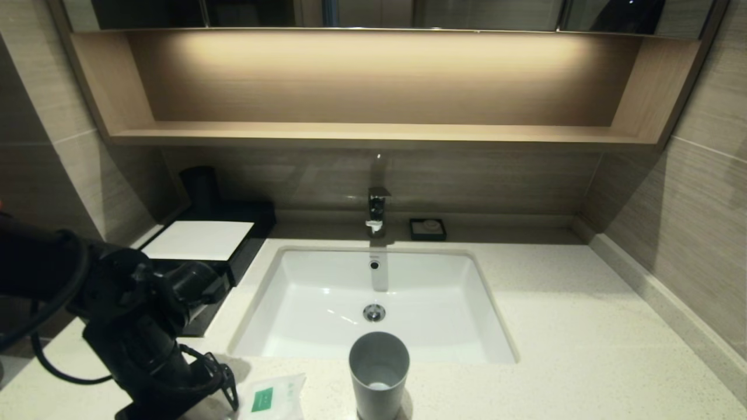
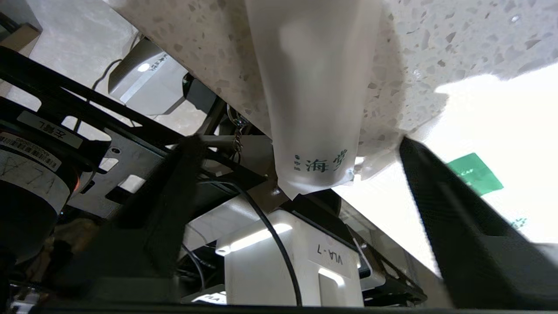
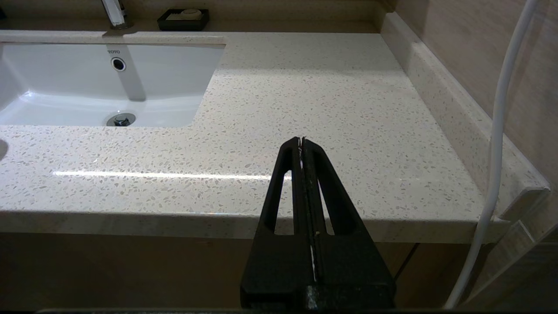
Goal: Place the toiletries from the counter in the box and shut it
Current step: Pick up the bathroom toiletry
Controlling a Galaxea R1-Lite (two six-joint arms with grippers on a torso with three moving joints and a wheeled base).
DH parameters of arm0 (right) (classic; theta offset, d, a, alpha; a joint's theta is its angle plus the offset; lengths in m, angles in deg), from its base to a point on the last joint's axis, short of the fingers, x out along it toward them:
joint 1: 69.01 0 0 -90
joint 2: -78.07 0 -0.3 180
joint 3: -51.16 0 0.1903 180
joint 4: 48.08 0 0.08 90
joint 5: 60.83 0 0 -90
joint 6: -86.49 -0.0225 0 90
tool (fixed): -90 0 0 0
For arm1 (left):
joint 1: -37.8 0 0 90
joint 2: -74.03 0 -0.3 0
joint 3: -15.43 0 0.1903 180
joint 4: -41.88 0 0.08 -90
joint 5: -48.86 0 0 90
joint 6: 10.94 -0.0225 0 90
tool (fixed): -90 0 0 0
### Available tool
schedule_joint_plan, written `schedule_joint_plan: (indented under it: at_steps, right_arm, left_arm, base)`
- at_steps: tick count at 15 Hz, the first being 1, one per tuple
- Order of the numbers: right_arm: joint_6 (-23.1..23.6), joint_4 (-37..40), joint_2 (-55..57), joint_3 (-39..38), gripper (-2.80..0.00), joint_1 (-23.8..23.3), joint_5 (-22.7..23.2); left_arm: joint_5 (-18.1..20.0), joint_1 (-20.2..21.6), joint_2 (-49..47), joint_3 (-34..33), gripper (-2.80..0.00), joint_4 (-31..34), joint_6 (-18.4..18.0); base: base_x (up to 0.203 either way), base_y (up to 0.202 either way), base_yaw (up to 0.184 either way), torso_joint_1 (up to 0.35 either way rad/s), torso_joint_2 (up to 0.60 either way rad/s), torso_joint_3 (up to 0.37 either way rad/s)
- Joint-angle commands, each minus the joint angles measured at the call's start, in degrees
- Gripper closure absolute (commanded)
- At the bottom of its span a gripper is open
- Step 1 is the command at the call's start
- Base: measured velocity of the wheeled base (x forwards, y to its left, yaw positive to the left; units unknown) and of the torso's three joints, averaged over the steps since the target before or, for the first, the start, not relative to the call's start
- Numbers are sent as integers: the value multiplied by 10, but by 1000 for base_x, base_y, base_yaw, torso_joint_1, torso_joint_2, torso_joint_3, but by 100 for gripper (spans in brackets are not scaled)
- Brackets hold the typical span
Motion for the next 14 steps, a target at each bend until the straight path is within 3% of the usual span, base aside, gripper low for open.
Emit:
schedule_joint_plan:
  at_steps: [1,14]
  right_arm:
    - [0,0,0,-1,0,0,0]
    - [1,0,0,-1,0,0,0]
  left_arm:
    - [0,0,-1,-2,0,2,3]
    - [1,6,0,-18,0,-21,3]
  base:
    - [0,0,0,0,0,0]
    - [0,0,0,0,0,0]
